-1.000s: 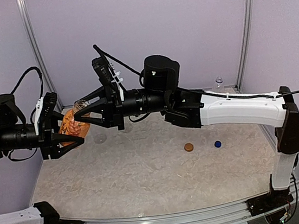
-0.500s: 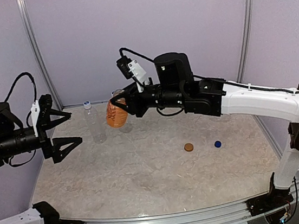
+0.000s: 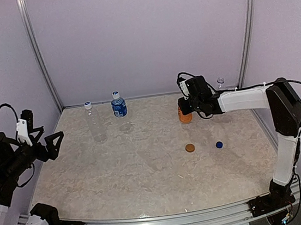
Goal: Unscrew the bottle caps
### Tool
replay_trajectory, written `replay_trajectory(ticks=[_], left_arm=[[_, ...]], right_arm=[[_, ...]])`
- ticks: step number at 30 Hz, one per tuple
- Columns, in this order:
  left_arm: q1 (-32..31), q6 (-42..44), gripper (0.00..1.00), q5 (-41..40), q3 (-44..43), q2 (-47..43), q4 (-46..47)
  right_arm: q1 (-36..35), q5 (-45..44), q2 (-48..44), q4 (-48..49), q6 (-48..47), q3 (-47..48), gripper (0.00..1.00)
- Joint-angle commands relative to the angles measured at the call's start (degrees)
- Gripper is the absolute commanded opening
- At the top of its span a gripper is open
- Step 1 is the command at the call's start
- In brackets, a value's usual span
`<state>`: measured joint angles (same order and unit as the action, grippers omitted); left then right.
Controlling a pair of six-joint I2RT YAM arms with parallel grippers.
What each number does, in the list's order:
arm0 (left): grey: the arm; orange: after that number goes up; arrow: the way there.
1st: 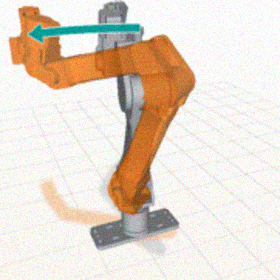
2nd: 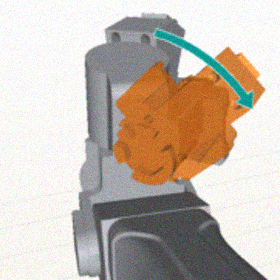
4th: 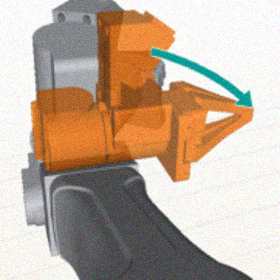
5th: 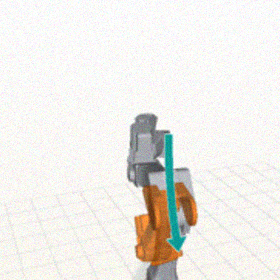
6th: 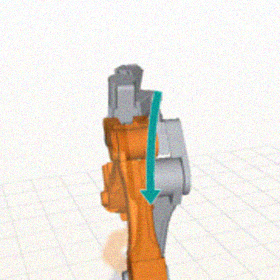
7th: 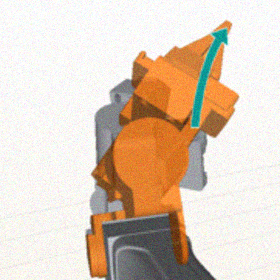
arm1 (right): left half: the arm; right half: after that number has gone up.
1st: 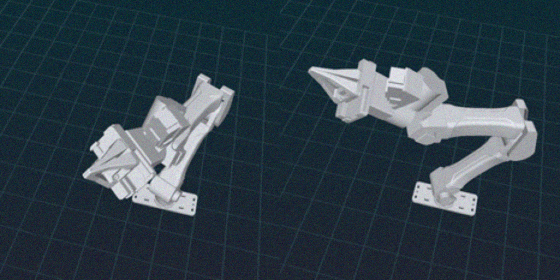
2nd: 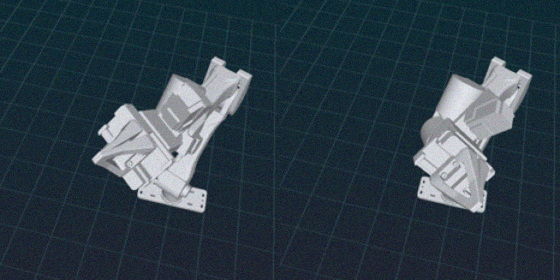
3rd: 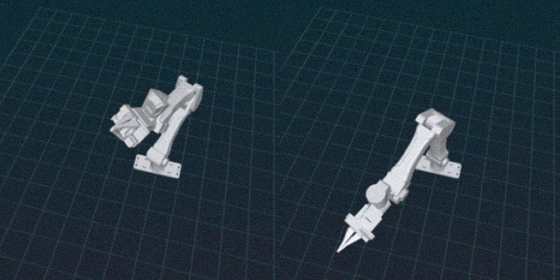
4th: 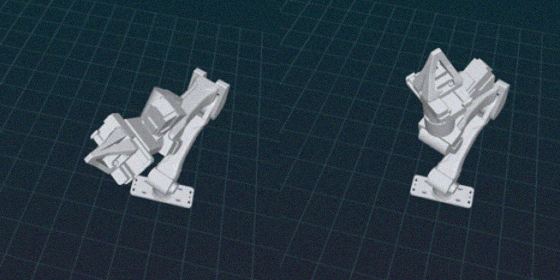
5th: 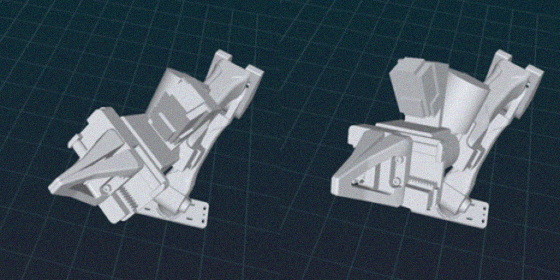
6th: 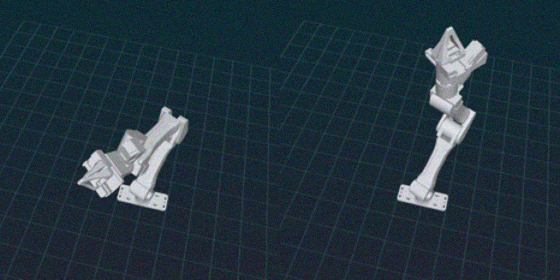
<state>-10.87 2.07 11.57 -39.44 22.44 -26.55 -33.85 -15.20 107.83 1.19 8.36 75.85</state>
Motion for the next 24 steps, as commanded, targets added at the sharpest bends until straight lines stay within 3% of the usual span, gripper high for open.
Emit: replay_trajectory(ticks=[1, 6, 13, 21, 24], left_arm=[[3.6, -5.5, 0.99, -0.4, 2.7, -3.3, 2.2], [4.1, -5.4, 0.99, 0.3, 3.2, -3.3, 3.2], [4.1, -4.3, 0.99, 1.5, 1.7, -1.6, 3.3], [4.1, -3.3, 0.99, 3.4, 0.0, 1.7, 1.7], [4.1, -2.3, 0.99, 6.4, -3.2, 5.4, -2.1]], right_arm=[[1.0, 0.6, 0.8, 7.2, -1.3, -2.0, 0.0], [1.1, 2.3, 2.2, 14.1, -0.4, -8.1, 0.0], [1.0, 4.0, 3.7, 16.0, 2.7, -10.5, 0.0], [0.4, 2.0, -0.9, 11.2, 0.2, -9.4, 0.8], [-0.3, 0.7, -2.6, 7.5, -2.0, -7.1, 0.93]])
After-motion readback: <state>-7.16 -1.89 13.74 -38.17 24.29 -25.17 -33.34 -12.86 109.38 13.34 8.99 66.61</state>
